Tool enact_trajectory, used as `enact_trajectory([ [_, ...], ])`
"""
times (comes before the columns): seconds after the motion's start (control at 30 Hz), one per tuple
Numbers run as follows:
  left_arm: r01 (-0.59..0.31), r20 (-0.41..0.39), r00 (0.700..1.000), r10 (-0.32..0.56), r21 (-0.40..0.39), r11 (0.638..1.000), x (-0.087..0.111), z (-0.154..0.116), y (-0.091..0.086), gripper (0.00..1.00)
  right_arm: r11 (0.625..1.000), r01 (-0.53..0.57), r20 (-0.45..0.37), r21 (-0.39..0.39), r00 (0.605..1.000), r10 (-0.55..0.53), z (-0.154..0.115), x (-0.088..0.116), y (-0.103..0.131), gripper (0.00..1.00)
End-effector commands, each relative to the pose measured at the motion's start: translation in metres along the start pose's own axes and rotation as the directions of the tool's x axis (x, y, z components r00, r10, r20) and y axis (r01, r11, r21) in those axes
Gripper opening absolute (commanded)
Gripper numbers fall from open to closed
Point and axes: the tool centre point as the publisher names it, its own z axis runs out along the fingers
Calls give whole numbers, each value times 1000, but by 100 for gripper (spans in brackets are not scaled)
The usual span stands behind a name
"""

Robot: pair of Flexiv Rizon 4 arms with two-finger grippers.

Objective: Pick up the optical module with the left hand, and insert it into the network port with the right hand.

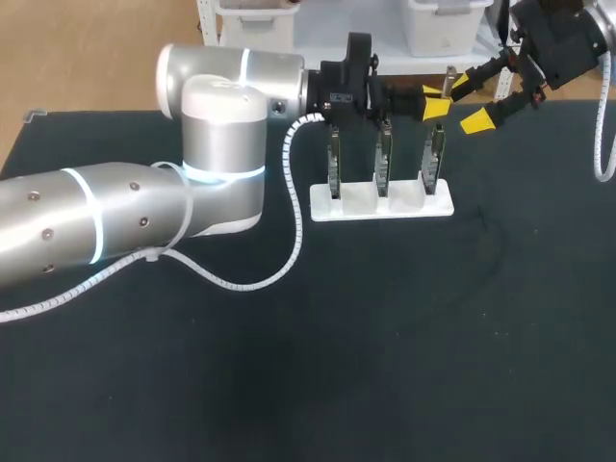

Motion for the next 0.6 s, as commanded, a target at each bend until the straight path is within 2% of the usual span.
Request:
enact_trajectory([
  [0.03,3,-8,1000,-3,14,1000,-2,2,7,0,1000,-1,-1,4,1000,1,0,0,1,100],
  [0.6,-4,-9,1000,4,26,1000,-1,5,8,0,1000,-1,-1,4,1000,1,0,0,1,100],
])
